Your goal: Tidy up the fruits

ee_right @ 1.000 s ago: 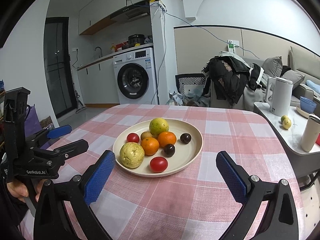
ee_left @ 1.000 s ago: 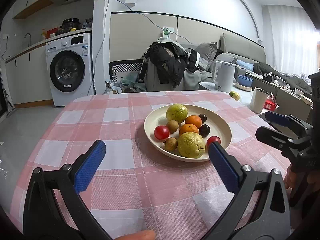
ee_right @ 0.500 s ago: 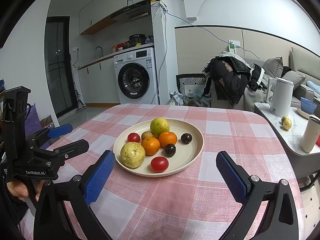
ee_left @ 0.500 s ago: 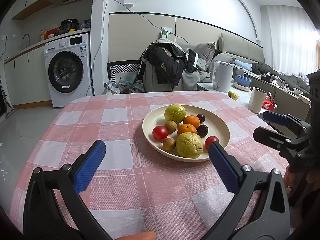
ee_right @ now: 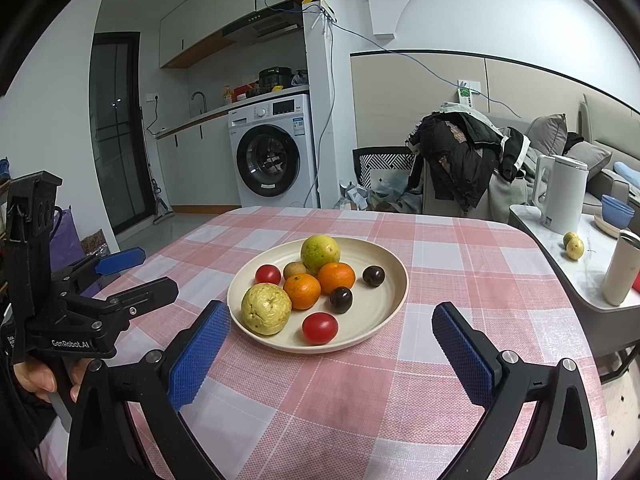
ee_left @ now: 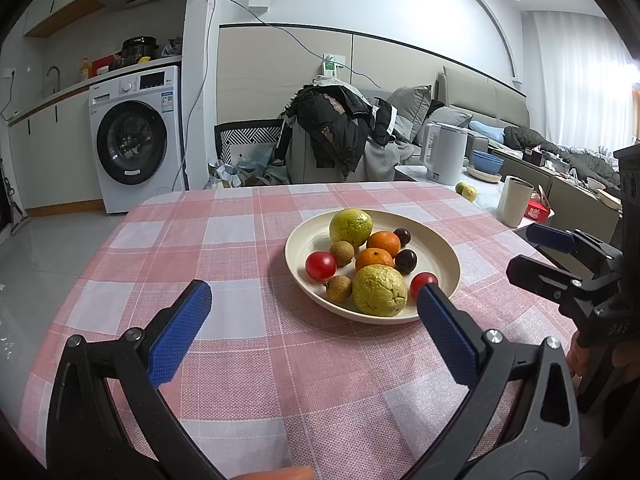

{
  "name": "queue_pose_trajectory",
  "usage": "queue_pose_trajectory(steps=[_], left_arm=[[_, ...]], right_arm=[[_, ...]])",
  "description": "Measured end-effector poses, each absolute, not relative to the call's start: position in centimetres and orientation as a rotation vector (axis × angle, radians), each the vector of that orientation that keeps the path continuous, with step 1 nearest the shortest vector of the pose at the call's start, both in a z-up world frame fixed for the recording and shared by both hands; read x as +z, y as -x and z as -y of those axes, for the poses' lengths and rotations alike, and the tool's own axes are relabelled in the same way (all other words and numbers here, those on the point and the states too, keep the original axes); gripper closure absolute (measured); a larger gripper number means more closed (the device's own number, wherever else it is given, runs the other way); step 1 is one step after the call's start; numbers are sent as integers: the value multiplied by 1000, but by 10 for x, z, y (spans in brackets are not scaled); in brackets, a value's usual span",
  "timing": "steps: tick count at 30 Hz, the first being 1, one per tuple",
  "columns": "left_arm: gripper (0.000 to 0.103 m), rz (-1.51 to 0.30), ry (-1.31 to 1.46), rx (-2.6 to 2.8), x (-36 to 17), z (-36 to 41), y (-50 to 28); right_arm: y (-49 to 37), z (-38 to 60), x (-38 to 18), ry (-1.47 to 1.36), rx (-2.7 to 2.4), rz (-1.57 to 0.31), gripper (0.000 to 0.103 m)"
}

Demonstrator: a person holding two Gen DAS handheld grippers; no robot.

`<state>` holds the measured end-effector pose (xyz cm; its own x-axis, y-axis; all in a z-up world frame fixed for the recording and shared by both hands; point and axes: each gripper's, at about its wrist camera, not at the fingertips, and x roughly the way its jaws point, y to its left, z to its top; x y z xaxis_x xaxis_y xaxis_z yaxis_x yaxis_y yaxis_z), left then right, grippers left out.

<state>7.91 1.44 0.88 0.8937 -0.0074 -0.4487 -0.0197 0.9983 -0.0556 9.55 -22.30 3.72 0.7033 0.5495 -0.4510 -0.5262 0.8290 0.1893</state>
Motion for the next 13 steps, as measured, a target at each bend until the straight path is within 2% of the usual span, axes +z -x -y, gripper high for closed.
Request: queue_pose_trajectory(steps=[13], left_arm=[[1,-465,66,13,9,-13,-79]], right_arm=[[-95,223,37,-47,598,-517,0]])
